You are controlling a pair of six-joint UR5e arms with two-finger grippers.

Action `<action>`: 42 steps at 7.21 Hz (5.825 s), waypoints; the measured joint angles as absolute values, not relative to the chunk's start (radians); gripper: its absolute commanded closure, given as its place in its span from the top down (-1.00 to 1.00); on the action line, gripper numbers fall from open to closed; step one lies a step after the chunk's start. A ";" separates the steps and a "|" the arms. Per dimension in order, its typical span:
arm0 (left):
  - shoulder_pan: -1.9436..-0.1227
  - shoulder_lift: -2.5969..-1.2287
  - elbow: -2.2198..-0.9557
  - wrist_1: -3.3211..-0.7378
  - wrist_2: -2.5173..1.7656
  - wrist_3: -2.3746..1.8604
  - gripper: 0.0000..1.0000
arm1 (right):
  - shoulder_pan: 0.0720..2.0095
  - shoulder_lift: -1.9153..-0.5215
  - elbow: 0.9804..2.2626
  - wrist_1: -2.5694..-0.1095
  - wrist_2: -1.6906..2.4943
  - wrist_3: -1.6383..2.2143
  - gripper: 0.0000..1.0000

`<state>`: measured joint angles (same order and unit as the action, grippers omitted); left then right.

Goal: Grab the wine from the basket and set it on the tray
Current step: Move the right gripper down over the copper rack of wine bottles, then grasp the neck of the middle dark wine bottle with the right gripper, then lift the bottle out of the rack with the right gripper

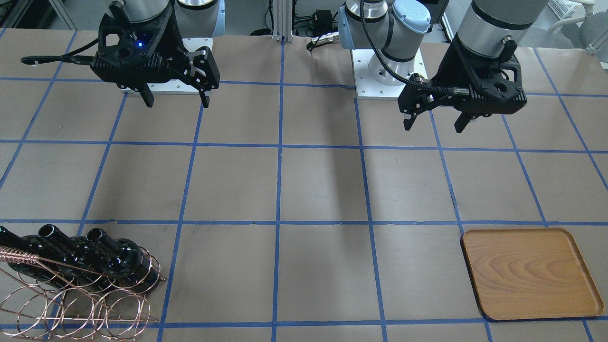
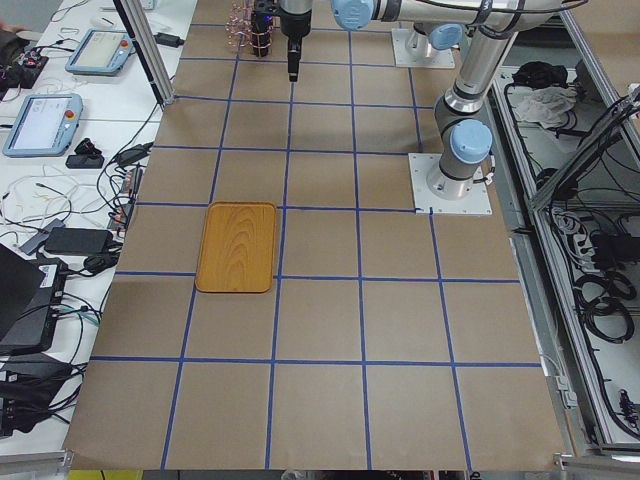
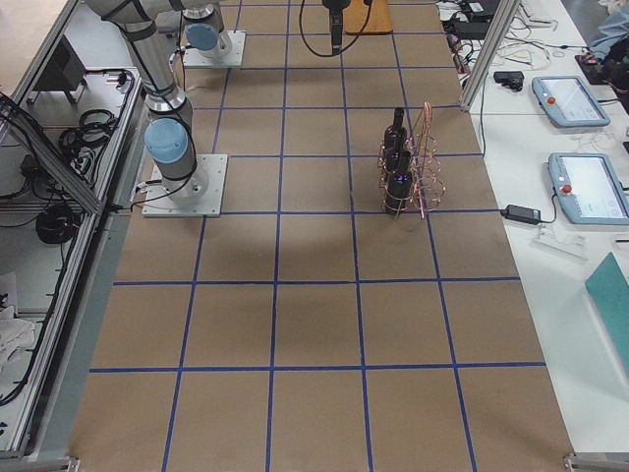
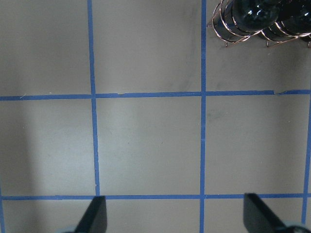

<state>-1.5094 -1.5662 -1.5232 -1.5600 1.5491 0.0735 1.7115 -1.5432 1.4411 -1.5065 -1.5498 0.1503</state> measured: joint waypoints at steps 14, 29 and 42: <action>-1.508 -1.570 -1.523 -1.554 1.550 0.074 1.00 | 1.491 -1.378 1.437 -1.703 -1.613 -0.028 0.93; -1.506 -1.574 -1.523 -1.551 1.551 0.074 1.00 | 1.370 -1.186 1.349 -1.783 -1.589 -0.178 -0.45; -1.492 -1.573 -1.522 -1.546 1.550 0.075 1.00 | 1.579 -1.516 1.466 -1.456 -1.584 0.168 -0.61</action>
